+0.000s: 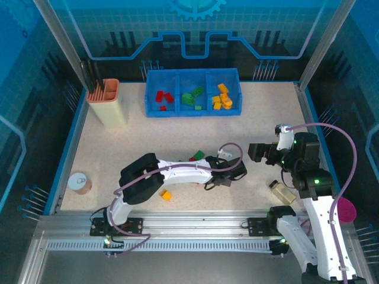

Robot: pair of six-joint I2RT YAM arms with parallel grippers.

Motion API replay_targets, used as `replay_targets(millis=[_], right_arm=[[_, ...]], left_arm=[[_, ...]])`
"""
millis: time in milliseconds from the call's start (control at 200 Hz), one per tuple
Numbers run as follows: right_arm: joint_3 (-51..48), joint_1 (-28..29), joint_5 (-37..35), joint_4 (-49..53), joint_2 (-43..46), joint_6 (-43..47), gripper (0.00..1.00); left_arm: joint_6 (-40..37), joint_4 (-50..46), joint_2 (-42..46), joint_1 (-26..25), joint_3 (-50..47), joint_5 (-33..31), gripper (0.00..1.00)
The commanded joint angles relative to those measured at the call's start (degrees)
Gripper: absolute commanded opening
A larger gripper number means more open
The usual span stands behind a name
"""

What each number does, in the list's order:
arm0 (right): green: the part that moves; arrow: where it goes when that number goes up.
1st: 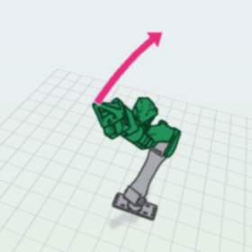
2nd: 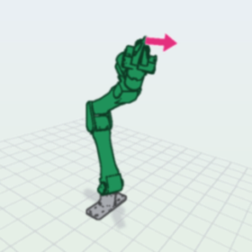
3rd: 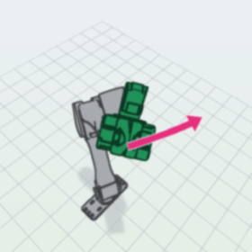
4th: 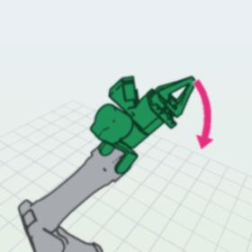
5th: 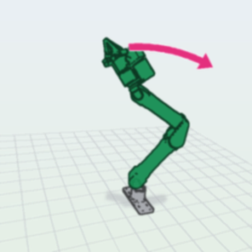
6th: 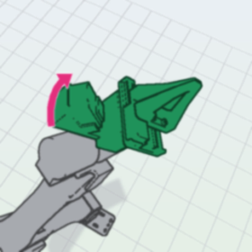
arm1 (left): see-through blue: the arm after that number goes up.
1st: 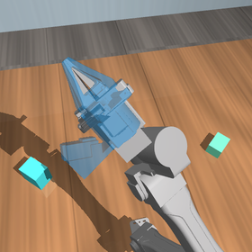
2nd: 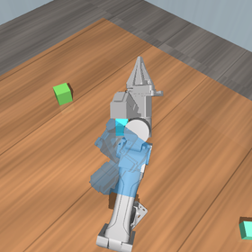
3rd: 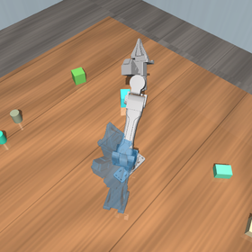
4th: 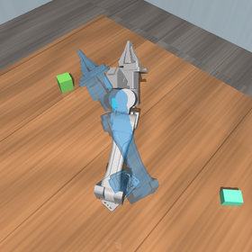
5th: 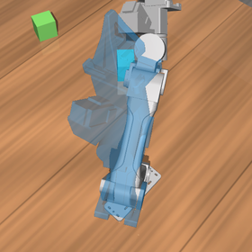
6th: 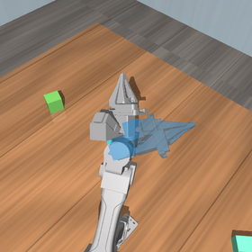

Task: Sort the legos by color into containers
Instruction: Pick up the lego from the middle-left of the table, then place the lego in the container.

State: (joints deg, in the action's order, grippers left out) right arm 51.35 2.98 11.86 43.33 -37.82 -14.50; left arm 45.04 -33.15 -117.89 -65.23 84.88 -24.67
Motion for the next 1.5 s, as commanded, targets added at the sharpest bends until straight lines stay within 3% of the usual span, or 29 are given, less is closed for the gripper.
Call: replay_targets(millis=[0,300,510,605,816,1021,1376,1496], right_arm=[[-0.6,0.9,-2.3,0.4,0.5,0.9,1.0],[-5.0,-0.4,-1.7,-5.1,5.1,-0.3,1.0],[-8.7,-0.6,2.4,-10.2,2.4,-2.2,1.0],[-10.5,-0.5,4.4,-13.8,0.7,-3.2,1.0],[-12.8,1.0,6.2,-21.0,-5.5,-4.0,1.0],[-11.4,4.9,6.1,-24.5,-12.1,-2.3,1.0],[-8.5,9.4,4.2,-28.7,-22.8,0.2,1.0],[-8.4,9.6,4.1,-27.6,-24.1,1.1,1.0]], left_arm=[[-2.3,-2.8,7.2,2.6,-2.4,-3.5,0.26],[-15.6,-0.3,23.9,13.5,-5.1,-13.0,0.27],[-25.1,9.1,28.5,25.4,-6.2,-17.2,0.27],[-27.0,15.1,27.7,31.3,-6.4,-15.6,0.27],[-29.7,20.8,17.4,41.8,1.4,-10.6,0.27],[-31.6,17.8,2.9,49.1,18.2,-4.9,0.27],[-31.6,5.6,-24.6,54.2,54.4,0.6,0.27],[-31.4,4.9,-30.8,54.3,61.8,1.0,0.28]])
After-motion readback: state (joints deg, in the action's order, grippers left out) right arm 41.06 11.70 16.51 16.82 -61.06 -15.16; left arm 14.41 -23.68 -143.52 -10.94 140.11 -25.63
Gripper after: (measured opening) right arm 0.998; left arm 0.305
